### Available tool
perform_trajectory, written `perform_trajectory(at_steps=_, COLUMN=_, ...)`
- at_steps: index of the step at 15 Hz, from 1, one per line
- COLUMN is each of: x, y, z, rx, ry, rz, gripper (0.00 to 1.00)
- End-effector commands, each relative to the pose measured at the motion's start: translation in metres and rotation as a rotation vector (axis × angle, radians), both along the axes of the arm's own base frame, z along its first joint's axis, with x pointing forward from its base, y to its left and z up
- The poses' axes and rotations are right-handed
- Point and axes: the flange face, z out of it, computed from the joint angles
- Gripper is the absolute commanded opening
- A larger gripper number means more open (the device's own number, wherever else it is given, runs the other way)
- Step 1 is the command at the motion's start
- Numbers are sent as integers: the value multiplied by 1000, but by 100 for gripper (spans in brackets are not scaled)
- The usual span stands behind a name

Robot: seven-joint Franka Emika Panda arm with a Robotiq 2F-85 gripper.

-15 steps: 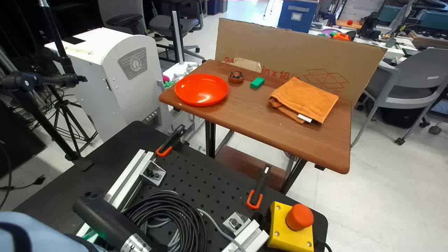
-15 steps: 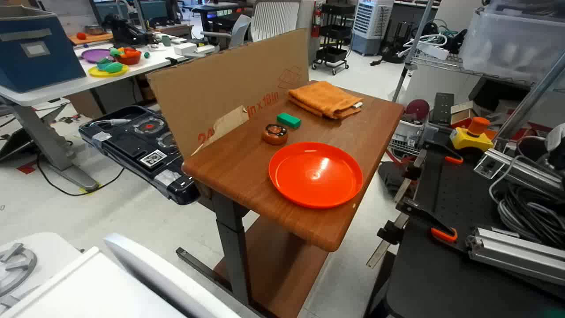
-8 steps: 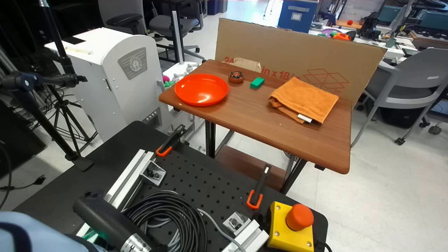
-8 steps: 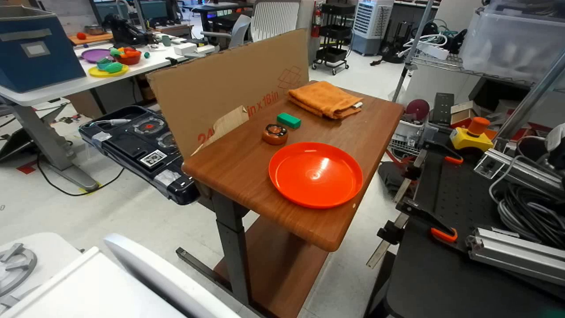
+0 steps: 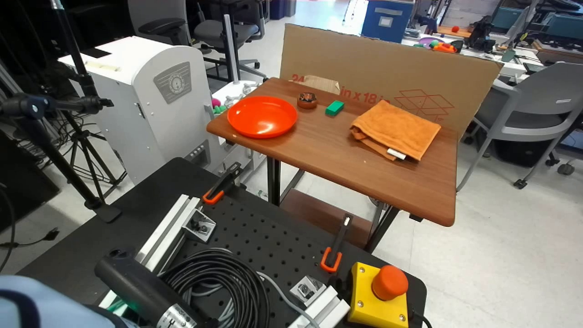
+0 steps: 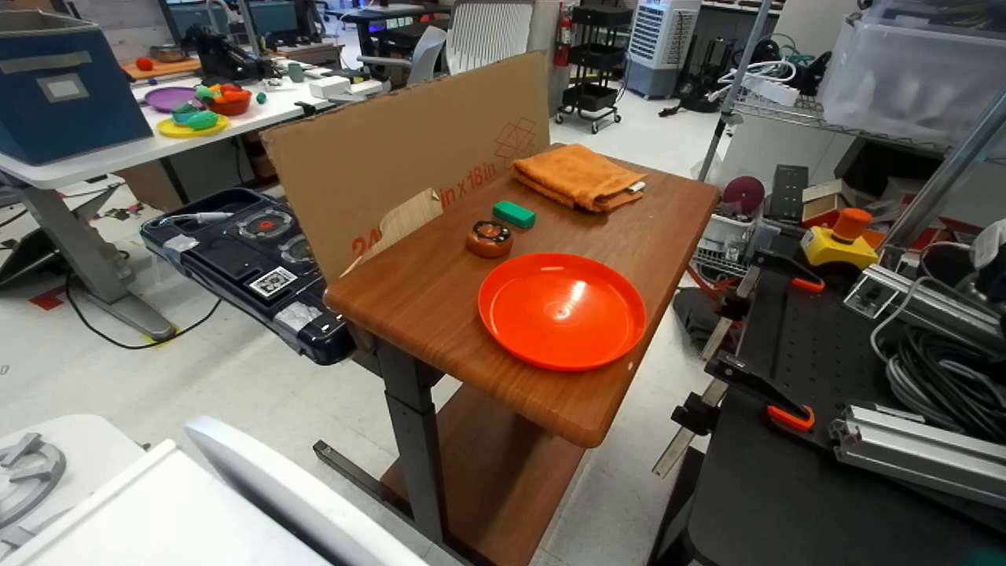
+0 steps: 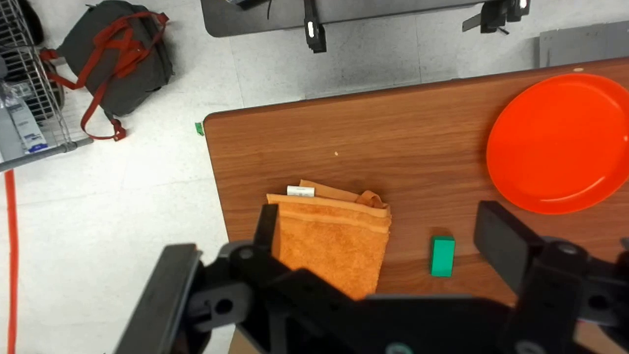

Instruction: Slide the cloth slightly to the right on the desk

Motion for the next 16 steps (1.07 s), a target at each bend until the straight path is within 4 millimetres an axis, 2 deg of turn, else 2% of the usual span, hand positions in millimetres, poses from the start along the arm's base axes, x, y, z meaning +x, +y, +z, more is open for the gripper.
perform_trajectory(at_steps=1, x=60, y=-22, z=-40, rx=23, ry=-9, rz=-10, gripper=100)
perform_trajectory(at_steps=5, x=125, y=-37, z=-94, rx=53, ry=-64, rz=-27, gripper=100)
perform_trajectory(at_steps=10, x=202, y=-43, z=-165, rx=122, ry=-48, rz=-89, gripper=100)
perform_trajectory(at_steps=13, x=235, y=-50, z=-210, rx=133, ry=-16, rz=-133, gripper=100)
perform_trajectory(at_steps=16, x=257, y=-57, z=-251, rx=154, ry=26, rz=-177, gripper=100)
